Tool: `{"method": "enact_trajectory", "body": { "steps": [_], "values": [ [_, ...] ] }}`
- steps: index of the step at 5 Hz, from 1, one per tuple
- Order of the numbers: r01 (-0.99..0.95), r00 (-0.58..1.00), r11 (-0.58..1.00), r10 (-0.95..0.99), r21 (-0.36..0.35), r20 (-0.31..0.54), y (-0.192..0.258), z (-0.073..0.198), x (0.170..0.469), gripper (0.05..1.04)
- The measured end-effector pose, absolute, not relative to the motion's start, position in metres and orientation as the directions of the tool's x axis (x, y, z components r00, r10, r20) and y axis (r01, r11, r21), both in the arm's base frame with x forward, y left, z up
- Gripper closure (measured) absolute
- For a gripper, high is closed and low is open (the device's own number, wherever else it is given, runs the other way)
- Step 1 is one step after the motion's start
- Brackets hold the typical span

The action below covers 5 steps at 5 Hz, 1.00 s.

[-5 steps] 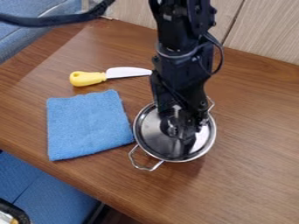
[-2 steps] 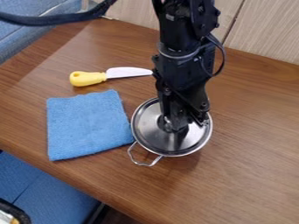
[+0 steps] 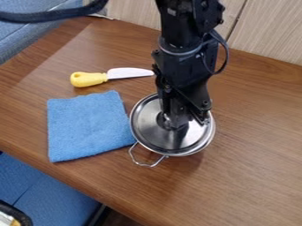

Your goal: Move the pot cover to the top right of the table

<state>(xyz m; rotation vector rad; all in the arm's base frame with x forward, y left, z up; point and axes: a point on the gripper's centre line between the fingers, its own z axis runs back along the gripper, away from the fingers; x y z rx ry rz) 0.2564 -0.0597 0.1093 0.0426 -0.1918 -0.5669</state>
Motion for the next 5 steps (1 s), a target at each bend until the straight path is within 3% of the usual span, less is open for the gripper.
{"method": "enact_trajectory", "body": {
  "steps": [2, 4, 5],
  "values": [
    [0.469, 0.836, 0.876, -0.481, 0.113, 0.264, -0.052, 0.144, 0.287, 0.794],
    [0.440, 0.851, 0.893, -0.448, 0.096, 0.274, -0.053, 0.145, 0.337, 0.794],
    [0.438, 0.863, 0.895, -0.444, 0.082, 0.240, -0.058, 0.129, 0.369, 0.794]
  ]
}}
